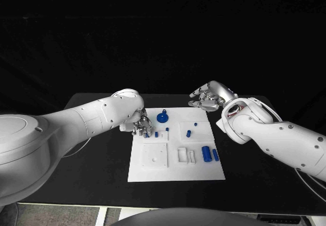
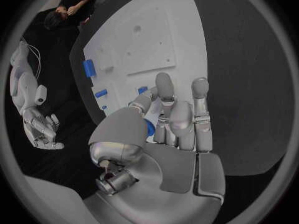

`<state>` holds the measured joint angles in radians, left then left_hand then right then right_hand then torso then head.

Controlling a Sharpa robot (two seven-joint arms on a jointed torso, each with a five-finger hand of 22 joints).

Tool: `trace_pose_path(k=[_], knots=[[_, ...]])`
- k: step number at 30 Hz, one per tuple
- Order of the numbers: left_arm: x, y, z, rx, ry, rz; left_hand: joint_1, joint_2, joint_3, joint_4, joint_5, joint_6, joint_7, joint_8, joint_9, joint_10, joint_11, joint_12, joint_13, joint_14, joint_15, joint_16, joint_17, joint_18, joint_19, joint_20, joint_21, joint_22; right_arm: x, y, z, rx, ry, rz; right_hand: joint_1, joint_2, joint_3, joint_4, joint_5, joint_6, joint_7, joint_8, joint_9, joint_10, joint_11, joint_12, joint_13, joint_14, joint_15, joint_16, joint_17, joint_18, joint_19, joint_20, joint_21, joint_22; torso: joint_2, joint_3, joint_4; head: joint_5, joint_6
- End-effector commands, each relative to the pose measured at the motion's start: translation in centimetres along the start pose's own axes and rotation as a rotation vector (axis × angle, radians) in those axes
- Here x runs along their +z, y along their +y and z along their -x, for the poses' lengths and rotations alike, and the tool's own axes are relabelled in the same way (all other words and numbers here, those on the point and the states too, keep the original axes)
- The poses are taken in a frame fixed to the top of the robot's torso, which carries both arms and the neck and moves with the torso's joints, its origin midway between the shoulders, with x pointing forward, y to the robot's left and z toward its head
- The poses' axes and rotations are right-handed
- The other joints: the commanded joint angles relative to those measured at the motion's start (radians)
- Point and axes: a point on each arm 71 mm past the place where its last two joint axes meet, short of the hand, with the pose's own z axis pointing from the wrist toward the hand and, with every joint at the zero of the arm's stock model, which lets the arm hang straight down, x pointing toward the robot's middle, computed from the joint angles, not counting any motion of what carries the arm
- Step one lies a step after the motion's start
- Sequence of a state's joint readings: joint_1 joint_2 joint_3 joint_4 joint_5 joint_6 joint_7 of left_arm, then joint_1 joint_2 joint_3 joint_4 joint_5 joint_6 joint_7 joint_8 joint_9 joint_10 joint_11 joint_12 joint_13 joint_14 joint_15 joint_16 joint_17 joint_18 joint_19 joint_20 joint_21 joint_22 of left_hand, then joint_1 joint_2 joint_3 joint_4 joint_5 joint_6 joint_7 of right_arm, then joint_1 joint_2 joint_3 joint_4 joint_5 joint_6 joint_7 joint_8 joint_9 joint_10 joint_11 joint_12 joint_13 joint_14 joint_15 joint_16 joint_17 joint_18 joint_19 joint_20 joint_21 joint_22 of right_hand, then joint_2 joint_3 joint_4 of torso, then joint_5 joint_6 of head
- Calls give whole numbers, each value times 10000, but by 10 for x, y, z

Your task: Assemble the parts on the task board

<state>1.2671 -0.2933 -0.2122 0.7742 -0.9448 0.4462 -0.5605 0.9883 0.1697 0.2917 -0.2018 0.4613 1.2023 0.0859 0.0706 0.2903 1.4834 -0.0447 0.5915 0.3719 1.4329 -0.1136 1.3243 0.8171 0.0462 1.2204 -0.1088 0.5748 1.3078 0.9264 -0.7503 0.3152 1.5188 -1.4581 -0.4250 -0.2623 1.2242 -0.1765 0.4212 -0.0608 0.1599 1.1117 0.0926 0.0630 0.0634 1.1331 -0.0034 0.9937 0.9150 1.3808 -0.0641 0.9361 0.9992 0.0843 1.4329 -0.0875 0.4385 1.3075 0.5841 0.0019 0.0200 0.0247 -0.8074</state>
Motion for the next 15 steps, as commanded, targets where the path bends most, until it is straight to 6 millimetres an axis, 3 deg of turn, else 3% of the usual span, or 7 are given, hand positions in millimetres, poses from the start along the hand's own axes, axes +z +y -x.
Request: trace_pose_path(k=[1, 15], knots=[[6, 8, -9, 246, 278, 493, 116, 203, 170, 100, 24, 2235, -1077, -29, -170, 318, -273, 28, 0, 43, -39, 57, 22, 107, -20, 60, 69, 198, 0, 1, -1, -106, 76, 82, -65, 19, 58, -13, 33, 22, 6, -9, -5, -91, 0, 21, -8, -90, -5, 4, -10, 146, -34, 53, 18, 418, -2, 6, 3, 3, 0], [6, 2, -11, 224, 375, 366, 107, 190, 15, 334, -234, 2263, -1087, -26, -121, 318, -270, 84, 7, 50, -30, 67, 98, 153, -22, 114, 77, 190, 0, 1, -1, -100, 83, 88, -74, 15, 90, -31, 102, 23, 8, -12, -6, -84, -3, 30, 2, -84, -7, 11, -4, 148, -34, 51, 13, 416, 0, 11, -7, -4, 4]])
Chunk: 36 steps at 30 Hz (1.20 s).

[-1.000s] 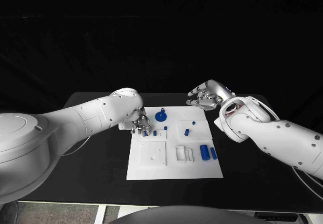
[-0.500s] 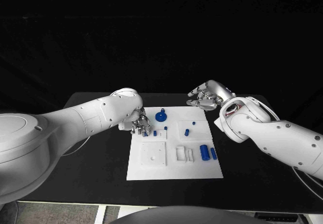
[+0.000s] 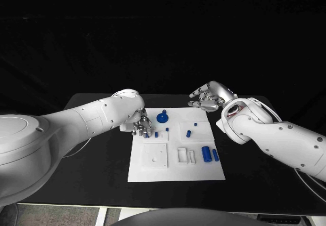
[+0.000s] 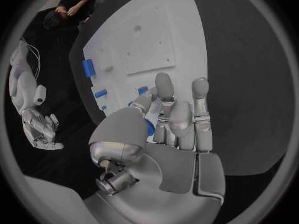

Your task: Assemble the parts on the task board

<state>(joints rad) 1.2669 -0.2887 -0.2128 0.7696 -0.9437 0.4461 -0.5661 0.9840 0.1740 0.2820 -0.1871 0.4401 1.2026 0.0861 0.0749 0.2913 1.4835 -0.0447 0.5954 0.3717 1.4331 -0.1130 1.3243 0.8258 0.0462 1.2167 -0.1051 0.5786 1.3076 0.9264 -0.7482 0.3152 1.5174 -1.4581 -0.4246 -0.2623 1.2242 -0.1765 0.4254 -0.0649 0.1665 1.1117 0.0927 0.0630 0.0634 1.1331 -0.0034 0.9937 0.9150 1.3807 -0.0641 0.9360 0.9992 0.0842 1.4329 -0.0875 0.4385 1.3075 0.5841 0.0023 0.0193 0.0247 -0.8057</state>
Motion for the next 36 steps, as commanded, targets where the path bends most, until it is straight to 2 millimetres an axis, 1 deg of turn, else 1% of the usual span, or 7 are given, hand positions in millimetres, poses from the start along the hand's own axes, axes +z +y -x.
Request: trace_pose_path(k=[1, 8, 10, 14, 25, 33, 36], knots=[[6, 2, -11, 225, 388, 309, 153, 142, 105, 193, -43, 2256, -1090, -72, -135, 318, -272, 44, 10, 49, -35, 64, 6, 153, 14, 79, 37, 192, 0, 1, -1, -107, 77, 85, -74, 15, 48, 11, 36, 23, 8, -12, -6, -84, -3, 29, 2, -84, -7, 11, -4, 148, -34, 51, 14, 417, -1, 9, 0, -7, -12], [6, 1, -11, 193, 387, 295, 151, 106, -47, 353, -218, 2268, -1094, -71, -160, 317, -271, 39, 33, 57, -36, 53, 13, 154, 22, 85, 27, 190, 0, 1, -1, -111, 88, 83, -77, 14, 64, 2, 85, 28, 6, -10, -5, -88, -3, 26, 0, -86, -8, 10, -4, 147, -33, 51, 28, 419, 2, 10, -2, -28, -15], [6, 1, -10, 173, 356, 284, 184, 91, -171, 500, -466, 2276, -1101, -71, -170, 316, -275, 48, 53, 57, -39, 56, 27, 157, 33, 90, 18, 188, 0, 1, -1, -111, 89, 84, -77, 14, 64, 2, 85, 28, 6, -10, -5, -88, -3, 26, 0, -86, -8, 10, -4, 147, -33, 51, 28, 419, 2, 9, -1, -41, -12], [6, 0, -10, 158, 325, 265, 157, 45, -328, 734, -664, 2283, -1108, -69, -175, 318, -276, 35, 61, 58, -39, 55, 30, 161, 39, 96, 6, 189, 0, 1, -1, -111, 91, 86, -77, 14, 64, 2, 85, 28, 6, -10, -5, -88, -3, 26, 0, -86, -8, 10, -4, 147, -33, 51, 28, 419, 0, 10, -1, -52, -14], [6, 0, -10, 151, 315, 266, 286, -226, -666, 1062, -837, 2271, -1115, -70, -198, 318, -281, 22, 65, 57, -45, 30, 16, 154, 55, 98, -36, 190, 0, 1, 0, -117, 92, 80, -83, 10, 78, -6, 106, 24, 7, -10, -5, -91, -3, 25, 0, -89, -7, 5, -7, 146, -35, 50, 35, 421, 1, 3, 3, -66, -24], [6, 0, -11, 158, 325, 266, 352, -393, -872, 1152, -930, 2256, -1117, -69, -205, 317, -282, 16, 52, 56, -48, 15, -1, 146, 63, 94, -58, 189, 0, 1, 0, -120, 92, 76, -83, 10, 78, -6, 106, 24, 7, -10, -5, -91, -3, 25, 0, -89, -7, 5, -7, 146, -35, 50, 35, 421, 0, 1, 7, -69, -29], [6, 0, -10, 124, 282, 281, 309, -476, -1028, 1275, -1122, 2246, -1122, -71, -207, 318, -283, 6, 39, 52, -51, -2, -21, 152, 69, 98, -72, 187, 0, 1, 0, -121, 88, 71, -90, 12, 103, -16, 113, 22, 7, -11, -6, -95, -3, 20, -6, -91, -7, 0, -11, 147, -39, 51, 23, 418, 1, 0, 9, -78, -14]])
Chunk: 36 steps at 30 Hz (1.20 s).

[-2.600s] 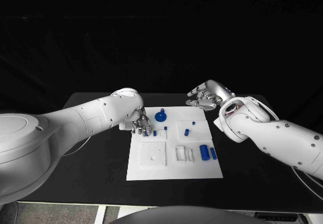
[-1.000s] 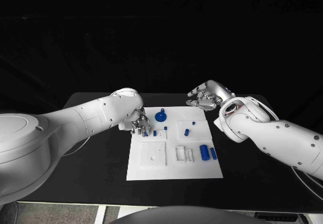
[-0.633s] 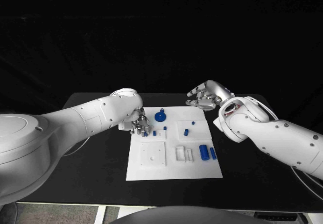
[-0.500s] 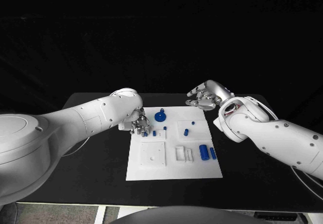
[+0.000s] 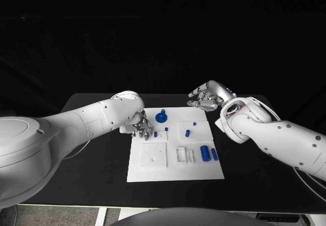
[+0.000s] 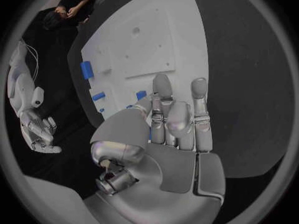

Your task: Assemble the parts on the task board

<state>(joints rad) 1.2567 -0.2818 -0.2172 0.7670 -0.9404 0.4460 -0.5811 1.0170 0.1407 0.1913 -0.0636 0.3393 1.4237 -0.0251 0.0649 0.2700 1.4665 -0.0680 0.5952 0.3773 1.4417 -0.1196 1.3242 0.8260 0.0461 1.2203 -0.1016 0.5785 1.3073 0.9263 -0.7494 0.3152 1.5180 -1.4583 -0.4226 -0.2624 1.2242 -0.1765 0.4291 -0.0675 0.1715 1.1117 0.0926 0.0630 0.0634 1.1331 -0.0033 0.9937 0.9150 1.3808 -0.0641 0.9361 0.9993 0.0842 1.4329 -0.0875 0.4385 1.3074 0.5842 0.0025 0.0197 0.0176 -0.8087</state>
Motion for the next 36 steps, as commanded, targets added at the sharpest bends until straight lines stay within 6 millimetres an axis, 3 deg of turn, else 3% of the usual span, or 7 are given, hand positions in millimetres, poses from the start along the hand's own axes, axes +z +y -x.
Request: trace_pose_path(k=[1, 14, 17, 23, 25, 33, 36], knots=[[2, 2, -4, 78, 142, 142, -47, -165, -179, 88, -290, 39, -12, 31, 9, 489, -51, 6, -23, -36, 13, -7, -28, 154, 36, 63, -73, 190, 0, 1, 0, -110, 71, 74, -90, 12, 66, 9, 64, 22, 8, -11, -6, -95, -3, 20, -6, -91, -7, 0, -11, 147, -39, 51, 23, 419, 0, -3, 4, -7, 15], [2, 6, -1, -91, -129, 220, -434, -517, -1072, 643, -1896, 45, -16, 42, 69, 490, -52, 11, -123, -41, -1, -53, -76, 145, 68, 45, -114, 192, 0, 0, 0, -112, 61, 67, -90, 12, 66, 9, 64, 22, 8, -11, -6, -95, -3, 20, -6, -91, -7, 0, -11, 147, -39, 51, 23, 419, 2, -2, -6, -6, 39], [2, 6, 0, -130, -169, 206, -858, -902, -1513, 946, -2888, 67, -4, 48, 100, 490, -45, 11, -147, -46, -9, -61, -85, 137, 66, 29, -121, 191, 0, 0, 0, -114, 60, 62, -90, 12, 66, 9, 64, 22, 8, -11, -6, -95, -3, 20, -6, -91, -7, 0, -11, 147, -39, 51, 23, 419, 1, -1, 1, -15, 48], [2, 9, 0, -259, -141, 123, -1099, -1731, -1739, 1489, -2915, 72, 1, 42, 92, 492, -54, 1, -243, -63, -44, -79, -80, 81, 54, -48, -128, 190, 0, 0, 0, -114, 56, 60, -90, 12, 66, 9, 64, 22, 8, -11, -6, -95, -3, 20, -6, -91, -7, 0, -11, 147, -39, 51, 23, 419, -1, -6, 7, -26, 51], [1, 10, 0, -317, -144, 107, -601, -2234, -1472, 2604, -2916, 82, 1, 40, 71, 488, -63, 99, -400, -54, -66, -102, -44, -42, 52, -161, -133, 189, 0, 0, 0, -114, 54, 59, -90, 12, 66, 9, 64, 22, 8, -11, -6, -95, -3, 20, -6, -91, -7, 0, -11, 147, -39, 51, 23, 419, -4, -7, 8, -26, 52], [-2, 17, 5, -642, -272, 75, -544, -2228, -1621, 2727, -2916, 63, 10, 40, 60, 490, -55, 83, -495, -60, -66, -141, -42, -29, 59, -145, -153, 187, 0, -1, 0, -121, 53, 52, -90, 12, 66, 9, 64, 22, 8, -11, -6, -95, -3, 20, -6, -91, -7, 0, -11, 147, -39, 51, 23, 419, -1, -5, 7, -27, 66], [-4, 20, 9, -788, -364, 57, -404, -1729, -1728, 2311, -2897, 21, 21, 34, 69, 488, -44, 69, -512, -63, -52, -185, -101, -10, 58, -111, -159, 188, 0, -1, 0, -124, 50, 43, -103, 8, 85, -2, 86, 15, 11, -11, -5, -102, -2, 7, -20, -93, -7, -9, -19, 151, -42, 51, 4, 414, -2, -5, 10, -14, 79]])
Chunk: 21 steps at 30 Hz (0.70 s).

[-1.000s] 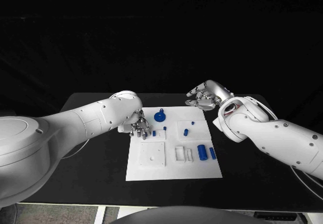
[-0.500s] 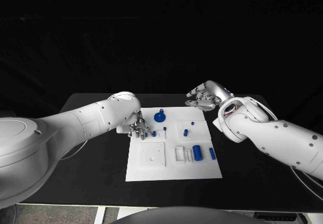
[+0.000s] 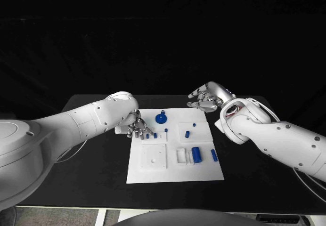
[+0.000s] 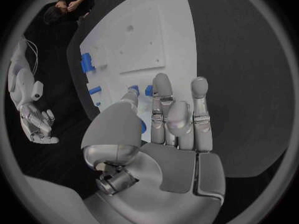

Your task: Assemble the parts on the task board

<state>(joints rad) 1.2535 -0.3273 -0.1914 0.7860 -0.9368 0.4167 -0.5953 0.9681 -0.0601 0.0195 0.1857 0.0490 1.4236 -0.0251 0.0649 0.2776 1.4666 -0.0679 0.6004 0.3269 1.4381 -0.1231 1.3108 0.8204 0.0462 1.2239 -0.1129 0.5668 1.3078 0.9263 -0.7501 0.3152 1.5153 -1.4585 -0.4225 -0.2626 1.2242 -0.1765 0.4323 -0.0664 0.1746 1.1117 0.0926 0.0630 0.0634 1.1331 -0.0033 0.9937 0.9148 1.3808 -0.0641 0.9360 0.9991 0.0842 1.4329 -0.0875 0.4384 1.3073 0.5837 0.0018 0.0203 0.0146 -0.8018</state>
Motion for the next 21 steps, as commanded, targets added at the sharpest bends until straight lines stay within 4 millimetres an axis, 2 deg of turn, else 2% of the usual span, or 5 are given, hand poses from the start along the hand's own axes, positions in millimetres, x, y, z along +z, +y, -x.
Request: trace_pose_path(k=[1, 5, 11, 17, 21], knots=[[-2, 1, 4, -264, -149, -116, 127, 427, -8, -295, 26, -18, 34, 27, -4, 487, -35, 3, -5, -30, -7, -72, -81, 0, 22, 22, -47, 182, 0, 0, 0, -108, 57, 74, -103, 9, 53, -13, 55, 15, 11, -11, -6, -103, -2, 7, -17, -93, -7, -8, -18, 151, -42, 51, 4, 414, 2, 3, 3, 21, 11], [-9, 0, 12, -804, -422, -565, 181, 1106, -367, -1184, 479, -412, 135, 26, 14, 486, 45, -430, -38, -169, 41, -575, -848, 34, -35, 36, -211, 149, 0, 0, 0, -116, 49, 67, -115, 7, 51, -9, 59, 20, 10, -9, -5, -94, -3, 16, -8, -91, -7, -5, -14, 151, -42, 52, 5, 414, 0, 3, 8, 6, 21], [-25, -4, 30, -2037, -1361, -1796, 1224, 1443, -305, -2034, 1832, -2099, 572, 107, -394, -149, 282, -2241, -580, -735, 167, -1966, -2536, -290, -269, -112, -829, -71, 0, -3, 1, -142, 13, 26, -132, 3, 47, -1, 59, 16, 10, -11, -6, -97, -2, 12, -14, -90, -7, -3, -13, 152, -43, 51, -9, 411, -6, 2, 4, -52, 71], [-48, -15, 48, -2781, -3178, -3588, 3279, 1341, 218, -3518, 2783, -2784, 970, 301, -872, -1137, 682, -3969, -1777, -1509, 569, -3340, -3352, -258, -775, 224, -1905, -654, -1, -8, 4, -153, -96, -53, -161, 4, 47, 11, 90, 19, 7, -9, -5, -95, -5, 8, -18, -93, -9, -18, -27, 152, -37, 50, -3, 412, -3, 11, 13, -88, 137], [-64, -31, 53, -2266, -4894, -5272, 3962, 1088, 872, -4560, 2476, -2793, 1182, 284, -1457, -1293, 835, -4771, -2631, -1704, 729, -4523, -4005, -77, -1079, 380, -2282, -636, 0, -13, 6, -121, -242, -125, -152, -20, 78, -15, 162, -10, 18, -13, -7, -170, -1, -85, -108, -124, -6, -76, -73, 162, -64, 52, -134, 383, 8, 4, -10, -81, 263]])
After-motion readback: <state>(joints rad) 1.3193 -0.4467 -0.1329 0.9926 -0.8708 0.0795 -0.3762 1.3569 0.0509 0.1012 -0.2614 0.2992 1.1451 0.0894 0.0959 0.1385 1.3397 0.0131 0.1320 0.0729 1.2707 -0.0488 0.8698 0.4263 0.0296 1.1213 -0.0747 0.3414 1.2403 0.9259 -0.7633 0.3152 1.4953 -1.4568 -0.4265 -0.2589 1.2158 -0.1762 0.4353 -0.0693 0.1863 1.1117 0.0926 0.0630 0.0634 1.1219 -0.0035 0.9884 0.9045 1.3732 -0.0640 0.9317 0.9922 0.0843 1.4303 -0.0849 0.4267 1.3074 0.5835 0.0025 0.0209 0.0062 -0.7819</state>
